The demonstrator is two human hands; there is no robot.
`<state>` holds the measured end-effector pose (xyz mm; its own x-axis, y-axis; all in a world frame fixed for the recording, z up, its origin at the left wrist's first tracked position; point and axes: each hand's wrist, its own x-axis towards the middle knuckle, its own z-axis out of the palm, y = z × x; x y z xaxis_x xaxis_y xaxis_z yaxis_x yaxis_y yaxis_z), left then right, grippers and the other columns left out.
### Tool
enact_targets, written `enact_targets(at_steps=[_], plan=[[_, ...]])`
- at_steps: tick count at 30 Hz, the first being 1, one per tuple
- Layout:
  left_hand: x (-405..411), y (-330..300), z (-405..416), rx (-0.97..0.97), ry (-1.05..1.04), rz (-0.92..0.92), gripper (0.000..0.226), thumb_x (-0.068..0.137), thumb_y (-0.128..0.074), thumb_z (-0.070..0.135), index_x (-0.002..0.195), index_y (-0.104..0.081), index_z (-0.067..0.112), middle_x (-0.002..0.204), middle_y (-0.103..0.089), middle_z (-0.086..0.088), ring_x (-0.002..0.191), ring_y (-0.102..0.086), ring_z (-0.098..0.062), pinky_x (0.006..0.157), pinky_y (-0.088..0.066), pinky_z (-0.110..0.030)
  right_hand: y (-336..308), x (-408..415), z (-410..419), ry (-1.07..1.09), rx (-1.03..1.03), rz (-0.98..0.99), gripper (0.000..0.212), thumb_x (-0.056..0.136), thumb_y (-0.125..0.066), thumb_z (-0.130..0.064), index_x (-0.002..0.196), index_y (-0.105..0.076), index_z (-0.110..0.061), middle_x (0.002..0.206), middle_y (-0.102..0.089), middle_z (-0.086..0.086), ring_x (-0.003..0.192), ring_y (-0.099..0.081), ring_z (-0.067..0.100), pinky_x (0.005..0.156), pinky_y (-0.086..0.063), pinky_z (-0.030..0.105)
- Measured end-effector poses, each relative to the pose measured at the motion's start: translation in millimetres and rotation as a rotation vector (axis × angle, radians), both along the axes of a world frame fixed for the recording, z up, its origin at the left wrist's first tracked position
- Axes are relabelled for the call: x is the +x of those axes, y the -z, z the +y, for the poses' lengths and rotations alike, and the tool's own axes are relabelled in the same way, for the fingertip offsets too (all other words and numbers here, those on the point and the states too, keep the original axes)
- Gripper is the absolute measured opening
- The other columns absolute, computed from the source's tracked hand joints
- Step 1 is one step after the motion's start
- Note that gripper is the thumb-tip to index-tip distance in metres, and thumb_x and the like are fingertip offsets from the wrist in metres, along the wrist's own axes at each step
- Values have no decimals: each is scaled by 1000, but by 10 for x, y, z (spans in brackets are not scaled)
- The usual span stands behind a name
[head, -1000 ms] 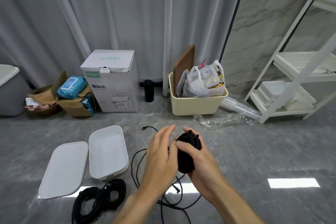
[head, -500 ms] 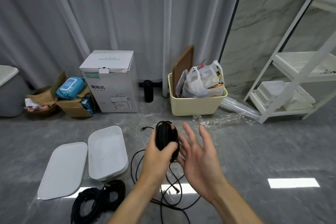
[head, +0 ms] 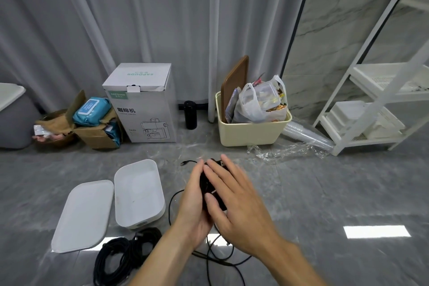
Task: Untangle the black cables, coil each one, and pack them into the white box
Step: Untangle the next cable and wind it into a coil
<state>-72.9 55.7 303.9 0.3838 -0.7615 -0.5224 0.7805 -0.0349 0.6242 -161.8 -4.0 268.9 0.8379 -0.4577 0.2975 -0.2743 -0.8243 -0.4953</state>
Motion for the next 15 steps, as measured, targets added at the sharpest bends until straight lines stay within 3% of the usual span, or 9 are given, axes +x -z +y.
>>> enact_targets(at_steps=[3,5,7,9,12,15], plan=[[19,-2,15,50,-16,-50,49,93,-54,49,118,-69,10,114,-73,-13,105,-70,-23,81,-54,-35,-3,-22,11,-40,61,-18,55,100,-41,-41,152,-36,-23,160,-22,-19,151,-2,2,123,-15,29],[33,7,19,79,-64,-96,43,94,-57,42,119,-67,9,109,-74,-15,98,-73,-24,78,-57,-35,-75,-48,58,-15,328,-84,62,96,-53,-42,152,-26,-36,156,-13,-34,147,-3,-9,119,-14,15],[62,18,25,94,-103,-107,40,96,-56,39,116,-68,7,105,-75,-15,96,-73,-25,84,-55,-38,-151,-58,101,137,689,-155,74,89,-66,-47,146,-19,-50,144,-17,-47,138,-17,-19,110,-22,8],[100,22,34,94,-122,-123,42,97,-52,41,112,-69,5,105,-75,-16,98,-72,-25,90,-53,-38,-181,-41,106,283,933,-201,81,81,-69,-54,149,-25,-43,143,-37,-30,129,-39,-13,108,-33,15],[121,57,42,71,-148,-156,44,99,-49,42,105,-72,5,96,-75,-11,85,-73,-16,83,-51,-32,-186,-23,56,305,1071,-191,48,88,-68,-42,131,-57,-25,113,-70,-11,104,-65,-3,94,-51,22],[125,89,44,80,-145,-205,41,98,-49,42,99,-73,9,85,-73,-6,79,-69,-14,77,-49,-31,-241,-10,65,262,1191,-238,19,95,-63,-26,108,-73,-16,98,-77,-4,97,-71,9,88,-56,26]])
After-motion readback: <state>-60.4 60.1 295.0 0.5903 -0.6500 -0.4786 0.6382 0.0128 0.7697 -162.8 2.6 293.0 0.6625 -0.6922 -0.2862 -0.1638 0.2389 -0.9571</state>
